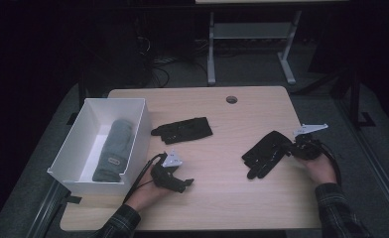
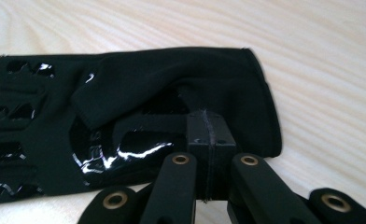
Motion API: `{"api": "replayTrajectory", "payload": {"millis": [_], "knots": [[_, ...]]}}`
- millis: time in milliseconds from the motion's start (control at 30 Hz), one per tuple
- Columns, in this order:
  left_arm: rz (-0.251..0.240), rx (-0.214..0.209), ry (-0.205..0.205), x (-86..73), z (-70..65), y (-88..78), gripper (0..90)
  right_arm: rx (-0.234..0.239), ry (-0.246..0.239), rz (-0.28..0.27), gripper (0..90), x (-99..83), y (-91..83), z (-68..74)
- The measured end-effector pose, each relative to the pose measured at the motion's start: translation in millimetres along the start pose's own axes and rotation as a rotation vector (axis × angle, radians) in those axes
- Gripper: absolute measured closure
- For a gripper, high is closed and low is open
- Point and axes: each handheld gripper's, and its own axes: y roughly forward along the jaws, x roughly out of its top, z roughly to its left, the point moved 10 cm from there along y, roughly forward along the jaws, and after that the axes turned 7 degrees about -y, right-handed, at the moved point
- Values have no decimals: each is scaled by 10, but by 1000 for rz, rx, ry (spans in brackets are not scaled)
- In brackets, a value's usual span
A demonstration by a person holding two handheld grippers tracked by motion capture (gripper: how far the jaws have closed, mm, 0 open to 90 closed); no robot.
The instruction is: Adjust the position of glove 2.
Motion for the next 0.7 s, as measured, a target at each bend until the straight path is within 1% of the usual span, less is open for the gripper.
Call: {"api": "replayTrajectory", "payload": {"millis": [100, 133, 200, 333, 400, 533, 633, 700], "knots": [[0, 0, 0, 0, 0, 0, 128, -2, -24, 47, 900, -71, 70, 30], [0, 0, 0, 0, 0, 0, 128, -6, -18, 44, 900, -69, 70, 43], [0, 0, 0, 0, 0, 0, 127, -2, -32, 53, 900, -72, 63, 57], [0, 0, 0, 0, 0, 0, 128, 26, -42, 62, 900, -97, 20, 174], [-1, 0, -1, 0, -1, 0, 128, 48, -52, 61, 900, -107, -2, 272], [0, 0, -1, 0, 0, 1, 128, 96, -85, 75, 900, -111, -45, 511], [0, 0, -1, 1, 0, 2, 128, 141, -108, 69, 900, -88, -51, 715], [0, -1, -1, 0, 0, 2, 128, 166, -134, 66, 900, -73, -56, 851]]}}
